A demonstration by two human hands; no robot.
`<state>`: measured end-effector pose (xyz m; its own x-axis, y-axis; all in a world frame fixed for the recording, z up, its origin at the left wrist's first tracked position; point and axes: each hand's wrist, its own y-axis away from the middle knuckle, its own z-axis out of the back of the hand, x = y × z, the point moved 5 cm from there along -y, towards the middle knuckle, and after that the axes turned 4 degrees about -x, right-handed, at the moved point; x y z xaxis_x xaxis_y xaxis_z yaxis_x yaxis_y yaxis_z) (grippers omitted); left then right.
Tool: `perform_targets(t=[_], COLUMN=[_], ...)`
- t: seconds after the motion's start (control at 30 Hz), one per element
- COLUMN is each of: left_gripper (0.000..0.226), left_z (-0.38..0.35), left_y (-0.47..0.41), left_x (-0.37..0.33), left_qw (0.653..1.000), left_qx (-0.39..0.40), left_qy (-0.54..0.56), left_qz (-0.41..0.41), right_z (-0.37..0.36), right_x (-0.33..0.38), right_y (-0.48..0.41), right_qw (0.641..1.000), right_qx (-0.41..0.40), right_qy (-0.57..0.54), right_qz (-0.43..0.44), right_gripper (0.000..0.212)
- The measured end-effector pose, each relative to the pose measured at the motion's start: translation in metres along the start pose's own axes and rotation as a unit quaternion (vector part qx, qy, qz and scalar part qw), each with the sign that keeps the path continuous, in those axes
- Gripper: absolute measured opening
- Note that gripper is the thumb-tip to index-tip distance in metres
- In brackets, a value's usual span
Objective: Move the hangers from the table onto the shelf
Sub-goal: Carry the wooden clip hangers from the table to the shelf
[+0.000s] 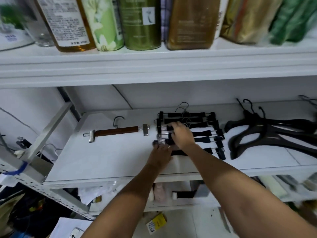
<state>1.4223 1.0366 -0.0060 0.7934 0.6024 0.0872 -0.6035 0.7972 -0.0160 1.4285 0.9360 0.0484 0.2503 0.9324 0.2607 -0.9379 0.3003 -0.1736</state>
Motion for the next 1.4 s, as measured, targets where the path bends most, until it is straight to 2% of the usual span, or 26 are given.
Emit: perform_targets(t=[0.1,0.2,0.33,0.4,0.47,0.57,0.7,0.8,0.93,1.07,1.1,1.17,1.2,1.23,1.3,1.33,1.4], left_gripper=[0.039,0.037,0.036,0.035,0.036,0.041,0.045,0.052,0.032,0.025,0.027,0.046,0.055,0.059,0.056,0.049,0.016], left_z=[0.004,-0.001,0.011,0.018,0.024,0.047,0.094,0.113,0.122,0.129,0.131,0.135,0.134,0.135,0.133,0.132,0.13], left_y=[-0.006,-0.01,-0.01,-0.01,-0.012,-0.014,-0.037,-0.058,-0.075,-0.079,-0.081,-0.085,-0.089,-0.091,-0.089,-0.086,-0.087], left_x=[-0.012,-0.015,-0.018,-0.019,-0.018,-0.015,-0.019,-0.018,-0.021,-0.029,-0.031,-0.035,-0.037,-0.041,-0.046,-0.046,-0.045], left_qw=[1.0,0.999,0.996,0.995,0.993,0.982,0.951,0.926,0.902,0.868,0.849,0.794,0.794,0.812,0.828,0.845,0.886], left_qx=[0.005,0.031,0.002,-0.004,0.001,-0.026,-0.104,-0.12,-0.128,-0.132,-0.125,-0.118,-0.121,-0.115,-0.084,-0.076,-0.062], left_qy=[-0.029,0.006,0.074,0.086,0.103,0.174,0.254,0.302,0.377,0.457,0.494,0.575,0.574,0.555,0.543,0.52,0.454], left_qz=[-0.006,0.022,0.042,0.044,0.048,0.072,0.14,0.192,0.168,0.143,0.14,0.159,0.158,0.14,0.111,0.101,0.067], right_z=[-0.004,-0.008,-0.002,0.0,0.008,0.026,0.048,0.058,0.073,0.079,0.08,0.081,0.082,0.082,0.084,0.084,0.085], right_x=[-0.047,-0.076,-0.088,-0.087,-0.084,-0.077,-0.065,-0.059,-0.069,-0.086,-0.089,-0.094,-0.095,-0.097,-0.1,-0.103,-0.109], right_y=[0.027,0.051,0.07,0.075,0.073,0.064,0.054,0.051,0.051,0.056,0.057,0.059,0.059,0.059,0.059,0.06,0.06], right_qw=[0.995,0.983,0.983,0.984,0.987,0.992,0.994,0.992,0.987,0.982,0.98,0.977,0.975,0.974,0.974,0.976,0.981], right_qx=[0.088,0.16,0.165,0.173,0.154,0.114,0.061,0.051,0.062,0.062,0.062,0.069,0.073,0.075,0.065,0.058,0.048], right_qy=[0.008,0.011,-0.011,0.009,0.028,0.058,0.067,0.071,0.086,0.112,0.118,0.126,0.129,0.131,0.135,0.136,0.135], right_qz=[-0.049,-0.086,-0.074,-0.05,-0.021,0.012,0.057,0.092,0.119,0.137,0.145,0.159,0.164,0.168,0.168,0.16,0.132], right_gripper=[0.039,0.053,0.055,0.047,0.04,0.039,0.041,0.044,0.048,0.046,0.045,0.041,0.039,0.038,0.037,0.036,0.035])
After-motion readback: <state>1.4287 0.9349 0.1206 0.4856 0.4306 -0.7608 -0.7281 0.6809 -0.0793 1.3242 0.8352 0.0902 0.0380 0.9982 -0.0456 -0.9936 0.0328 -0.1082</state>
